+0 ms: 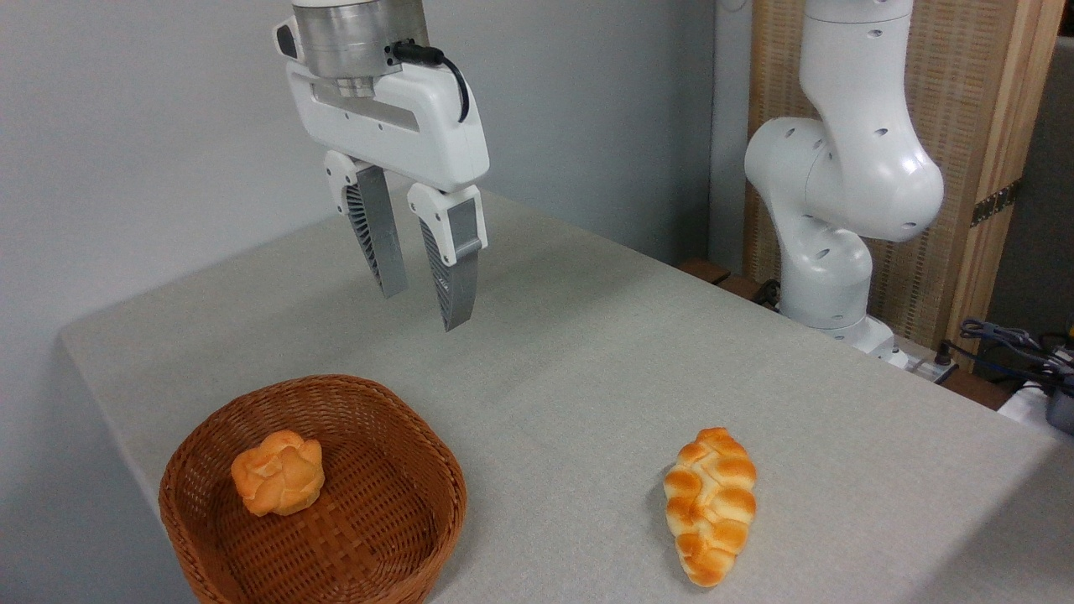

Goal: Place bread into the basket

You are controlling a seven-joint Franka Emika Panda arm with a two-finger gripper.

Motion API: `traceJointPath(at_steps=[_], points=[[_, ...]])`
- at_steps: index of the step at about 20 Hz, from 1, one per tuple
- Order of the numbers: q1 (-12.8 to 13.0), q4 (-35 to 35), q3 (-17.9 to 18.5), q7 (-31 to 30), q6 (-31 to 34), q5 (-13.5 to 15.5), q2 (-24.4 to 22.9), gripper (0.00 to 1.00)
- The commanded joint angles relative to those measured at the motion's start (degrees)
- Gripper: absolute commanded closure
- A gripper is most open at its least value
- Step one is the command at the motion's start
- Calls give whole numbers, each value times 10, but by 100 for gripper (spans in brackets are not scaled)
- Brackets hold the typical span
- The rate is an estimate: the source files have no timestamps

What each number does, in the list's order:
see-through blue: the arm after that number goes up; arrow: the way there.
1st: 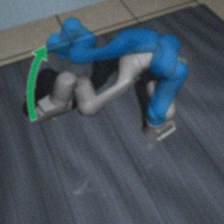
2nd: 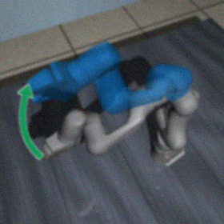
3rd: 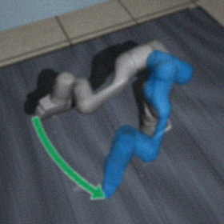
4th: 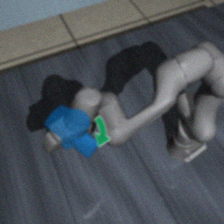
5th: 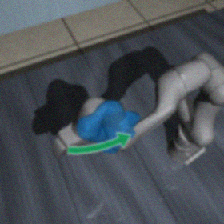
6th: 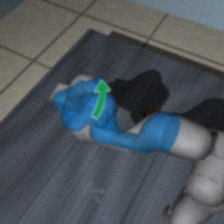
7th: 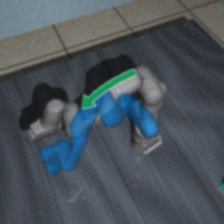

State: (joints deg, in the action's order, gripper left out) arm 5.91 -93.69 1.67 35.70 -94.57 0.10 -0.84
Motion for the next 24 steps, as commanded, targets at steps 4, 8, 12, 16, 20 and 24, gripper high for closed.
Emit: traceJointPath(at_steps=[4,8,12,16,20,24], points=[[0,12,7,5,38,20,-3,0],[0,12,1,-3,41,20,-4,0],[-1,12,1,-5,37,19,-4,0],[-1,12,1,-6,38,17,-3,0],[-1,11,4,-8,35,11,-5,0],[-18,8,4,-3,34,12,-8,0]])
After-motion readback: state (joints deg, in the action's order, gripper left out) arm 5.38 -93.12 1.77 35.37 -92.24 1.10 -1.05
